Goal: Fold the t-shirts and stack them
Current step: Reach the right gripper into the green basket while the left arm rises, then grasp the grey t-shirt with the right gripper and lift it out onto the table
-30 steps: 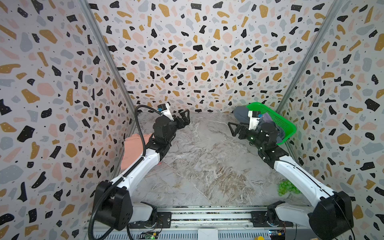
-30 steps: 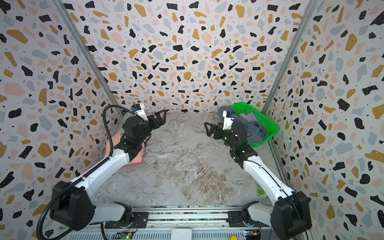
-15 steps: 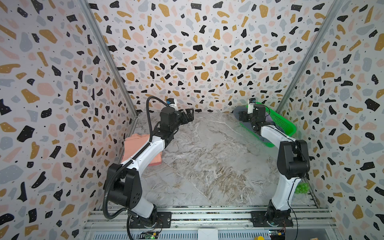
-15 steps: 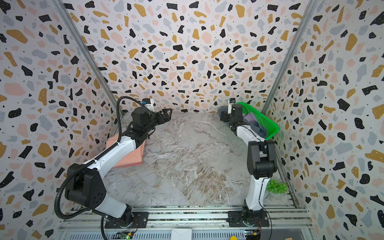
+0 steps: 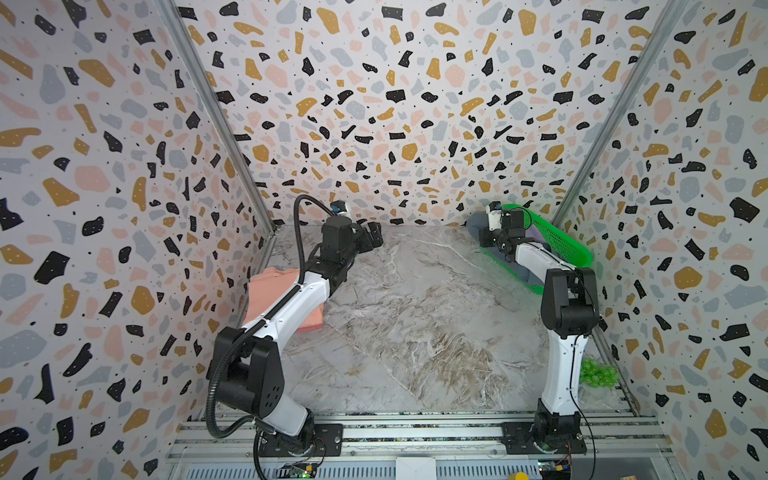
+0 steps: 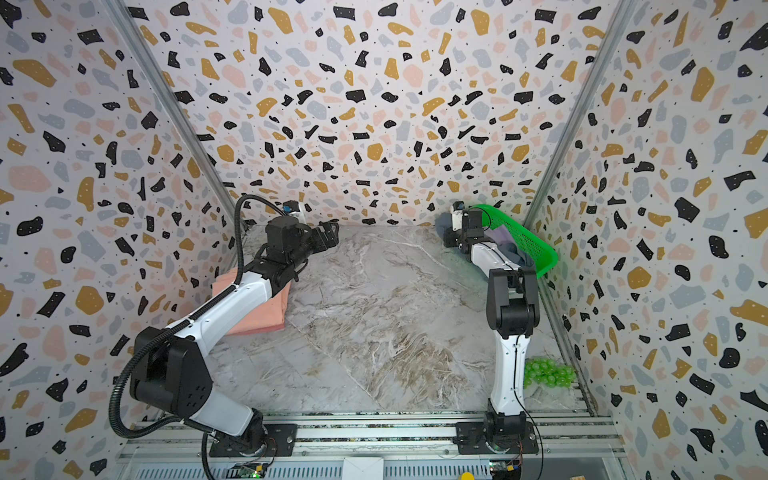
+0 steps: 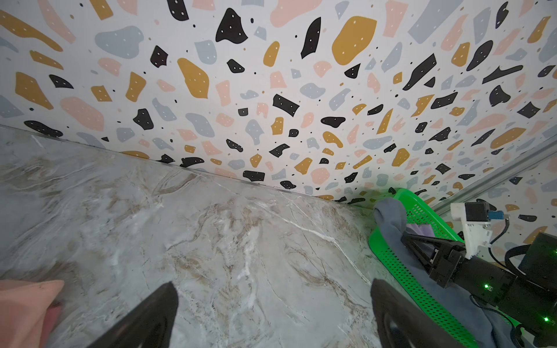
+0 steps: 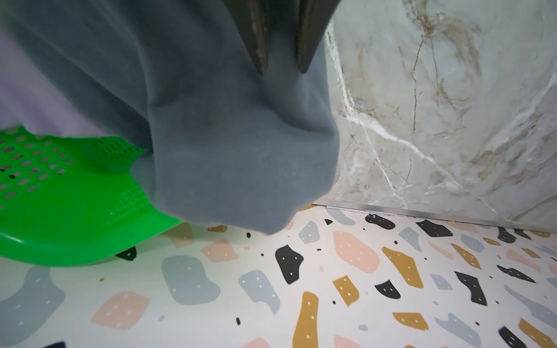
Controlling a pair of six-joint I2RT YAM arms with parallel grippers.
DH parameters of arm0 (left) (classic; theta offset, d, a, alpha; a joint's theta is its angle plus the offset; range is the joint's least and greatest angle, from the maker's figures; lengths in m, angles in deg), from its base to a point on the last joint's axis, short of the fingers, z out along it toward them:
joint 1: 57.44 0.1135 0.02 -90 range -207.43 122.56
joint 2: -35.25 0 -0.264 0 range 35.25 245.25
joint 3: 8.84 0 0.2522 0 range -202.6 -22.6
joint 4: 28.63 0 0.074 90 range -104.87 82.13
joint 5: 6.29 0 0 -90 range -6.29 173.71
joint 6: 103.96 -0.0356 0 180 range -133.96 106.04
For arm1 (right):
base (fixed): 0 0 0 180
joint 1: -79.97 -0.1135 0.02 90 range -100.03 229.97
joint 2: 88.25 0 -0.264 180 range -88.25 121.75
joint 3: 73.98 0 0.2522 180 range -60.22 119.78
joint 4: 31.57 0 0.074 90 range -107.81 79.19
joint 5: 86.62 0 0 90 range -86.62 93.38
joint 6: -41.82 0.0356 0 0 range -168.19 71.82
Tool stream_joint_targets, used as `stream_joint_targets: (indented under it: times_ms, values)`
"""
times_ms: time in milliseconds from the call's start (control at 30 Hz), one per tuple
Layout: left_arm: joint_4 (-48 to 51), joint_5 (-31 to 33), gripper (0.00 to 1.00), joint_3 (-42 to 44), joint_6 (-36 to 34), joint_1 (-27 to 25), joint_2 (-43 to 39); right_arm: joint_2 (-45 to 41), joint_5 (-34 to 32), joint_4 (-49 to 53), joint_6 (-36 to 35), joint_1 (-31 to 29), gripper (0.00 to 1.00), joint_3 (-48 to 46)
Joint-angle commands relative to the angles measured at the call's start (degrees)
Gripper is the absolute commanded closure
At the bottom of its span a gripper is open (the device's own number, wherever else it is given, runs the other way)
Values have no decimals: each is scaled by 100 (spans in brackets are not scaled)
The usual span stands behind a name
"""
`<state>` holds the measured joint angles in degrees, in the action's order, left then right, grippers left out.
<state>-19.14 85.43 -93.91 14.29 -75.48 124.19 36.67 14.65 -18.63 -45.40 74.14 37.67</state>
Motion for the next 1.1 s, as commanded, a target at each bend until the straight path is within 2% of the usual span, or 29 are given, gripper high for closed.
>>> stream_joint_targets:
  times_ms: [0, 33, 67, 233, 500, 867, 1067]
  values:
    - [-186, 23, 0, -185, 35, 33, 14, -338, 289, 4, 165, 44, 82, 17]
    - [-203, 13, 0, -187, 58, 34, 39, -369, 354, -19, 231, 78, 88, -3]
    - [-227, 7, 0, -184, 82, 32, 57, -378, 391, -36, 287, 95, 100, -23]
    - [-352, -92, 0, -131, 163, 31, 66, -428, 609, -98, 472, 233, 100, -129]
    - [-382, -78, 0, -110, 97, 31, -11, -965, 815, -277, 556, 452, 100, 33]
    - [-402, -20, 0, -69, 29, 31, -86, -1433, 880, -105, 367, 486, 100, -2]
    - [-591, -147, 0, -73, 102, 30, -12, -1890, 1290, 33, 379, 455, 100, 779]
